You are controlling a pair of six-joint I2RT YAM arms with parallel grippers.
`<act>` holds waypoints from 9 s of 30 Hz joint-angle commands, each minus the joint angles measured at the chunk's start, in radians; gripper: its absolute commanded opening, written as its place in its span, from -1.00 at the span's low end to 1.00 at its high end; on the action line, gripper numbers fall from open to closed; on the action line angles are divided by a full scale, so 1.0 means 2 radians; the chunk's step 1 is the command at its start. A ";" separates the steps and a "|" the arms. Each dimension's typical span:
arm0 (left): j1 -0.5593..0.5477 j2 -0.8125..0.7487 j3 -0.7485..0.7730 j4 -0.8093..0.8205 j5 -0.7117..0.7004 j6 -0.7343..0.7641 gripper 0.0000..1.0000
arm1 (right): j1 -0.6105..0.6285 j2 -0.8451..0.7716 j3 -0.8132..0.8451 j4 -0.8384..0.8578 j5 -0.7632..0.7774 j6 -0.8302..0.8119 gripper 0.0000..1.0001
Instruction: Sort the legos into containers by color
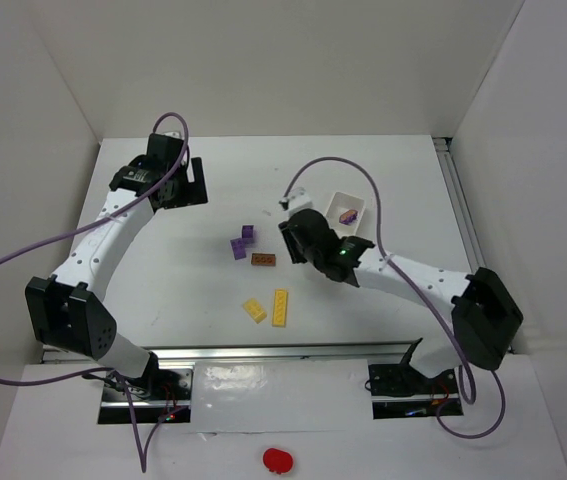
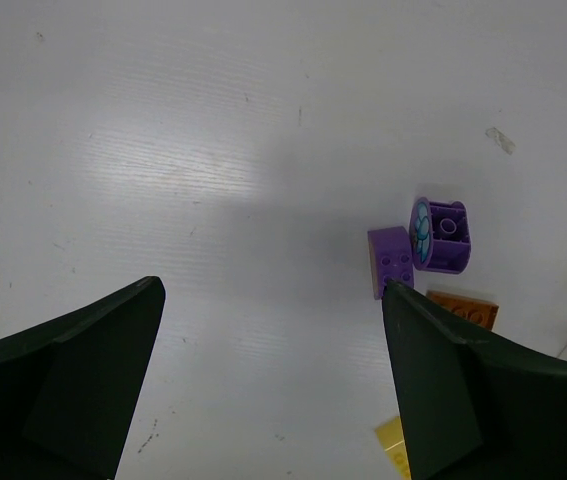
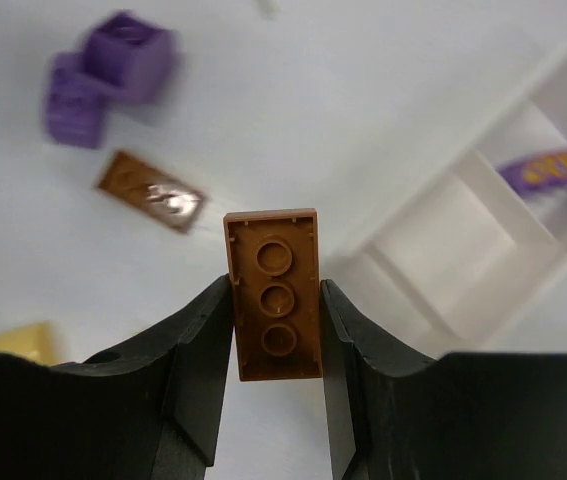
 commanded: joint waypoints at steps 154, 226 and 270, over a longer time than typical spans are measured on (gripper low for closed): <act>-0.001 -0.001 0.061 -0.042 -0.062 -0.028 1.00 | 0.107 0.141 0.019 0.010 -0.198 -0.003 0.63; -0.001 -0.002 0.042 -0.023 -0.048 -0.019 1.00 | 0.000 0.206 0.232 -0.029 -0.024 0.093 0.77; -0.001 0.026 0.070 -0.028 -0.048 -0.005 1.00 | -0.208 0.116 0.151 -0.002 0.113 0.207 -0.46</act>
